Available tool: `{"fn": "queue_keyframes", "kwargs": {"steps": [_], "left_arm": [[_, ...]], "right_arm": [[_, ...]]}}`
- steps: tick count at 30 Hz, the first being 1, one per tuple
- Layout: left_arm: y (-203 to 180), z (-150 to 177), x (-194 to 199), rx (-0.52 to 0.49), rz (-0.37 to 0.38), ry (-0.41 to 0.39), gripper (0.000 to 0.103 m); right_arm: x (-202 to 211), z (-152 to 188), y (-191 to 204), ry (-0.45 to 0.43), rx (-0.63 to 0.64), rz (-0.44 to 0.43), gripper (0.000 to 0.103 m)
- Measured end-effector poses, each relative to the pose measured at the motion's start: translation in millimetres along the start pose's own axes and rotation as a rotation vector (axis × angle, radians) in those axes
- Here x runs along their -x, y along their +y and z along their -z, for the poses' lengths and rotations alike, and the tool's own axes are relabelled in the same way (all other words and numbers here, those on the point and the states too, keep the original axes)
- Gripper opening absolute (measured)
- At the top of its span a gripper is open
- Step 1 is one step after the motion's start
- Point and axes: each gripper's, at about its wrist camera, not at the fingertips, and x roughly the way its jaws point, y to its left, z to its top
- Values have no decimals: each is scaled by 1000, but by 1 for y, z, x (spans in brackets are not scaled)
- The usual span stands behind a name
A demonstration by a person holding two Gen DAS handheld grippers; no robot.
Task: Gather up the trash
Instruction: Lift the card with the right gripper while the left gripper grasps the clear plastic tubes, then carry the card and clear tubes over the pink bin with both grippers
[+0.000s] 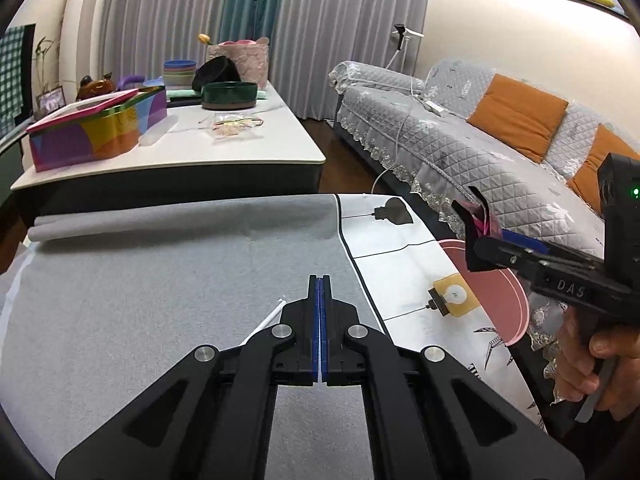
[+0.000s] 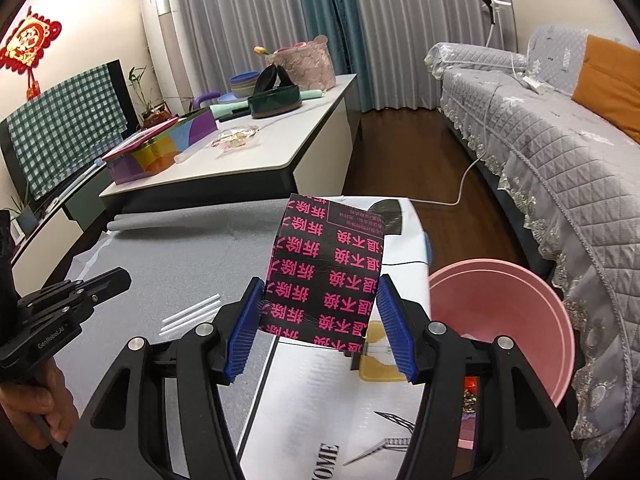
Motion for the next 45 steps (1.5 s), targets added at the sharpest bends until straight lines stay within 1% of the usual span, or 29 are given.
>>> {"fn": "queue_keyframes", "kwargs": {"steps": [2, 4, 5, 6, 7, 8, 10, 12, 13, 15, 18, 20, 22, 23, 24, 26, 33, 41, 45], "left_arm": [[2, 4, -9, -2, -21, 38, 0], [8, 10, -18, 9, -57, 66, 3], [15, 15, -27, 33, -65, 93, 17], [19, 19, -32, 52, -70, 110, 38], [23, 22, -36, 69, -80, 121, 44], [28, 27, -43, 82, -97, 134, 46], [33, 33, -52, 89, -107, 157, 46], [36, 37, -59, 92, -124, 179, 52], [37, 39, -61, 93, -131, 182, 52], [37, 42, -65, 92, -128, 191, 54], [33, 46, -71, 78, -135, 214, 54], [30, 49, -74, 68, -127, 228, 53], [27, 50, -77, 50, -128, 245, 40], [27, 50, -79, 43, -127, 254, 25], [27, 51, -80, 40, -120, 263, 14], [28, 51, -78, 46, -107, 261, 5], [21, 40, -61, 41, -88, 195, 5], [5, 17, -37, 30, -66, 108, 5], [-4, 9, -30, 23, -47, 80, 5]], "right_arm": [[5, 1, -4, -5, -10, 3, 57], [10, 2, -7, -8, -12, 4, 57], [11, 3, -7, -9, -10, 6, 57], [12, 4, -7, -8, -7, 7, 57], [13, 5, -9, -6, -5, 7, 57], [14, 6, -10, -4, -3, 8, 57], [15, 9, -14, -2, -2, 12, 57], [15, 10, -19, 2, -7, 12, 57], [14, 11, -21, 4, -10, 13, 57], [13, 11, -22, 6, -13, 15, 57], [13, 12, -23, 7, -13, 15, 57], [13, 12, -23, 6, -14, 14, 57], [12, 12, -24, 6, -15, 13, 57], [12, 12, -24, 6, -15, 13, 57], [12, 11, -23, 6, -15, 13, 57], [12, 11, -23, 5, -16, 11, 57], [14, 9, -22, -2, -15, 9, 57], [21, 7, -25, -15, -24, 16, 57], [23, 7, -28, -17, -26, 23, 57]]}}
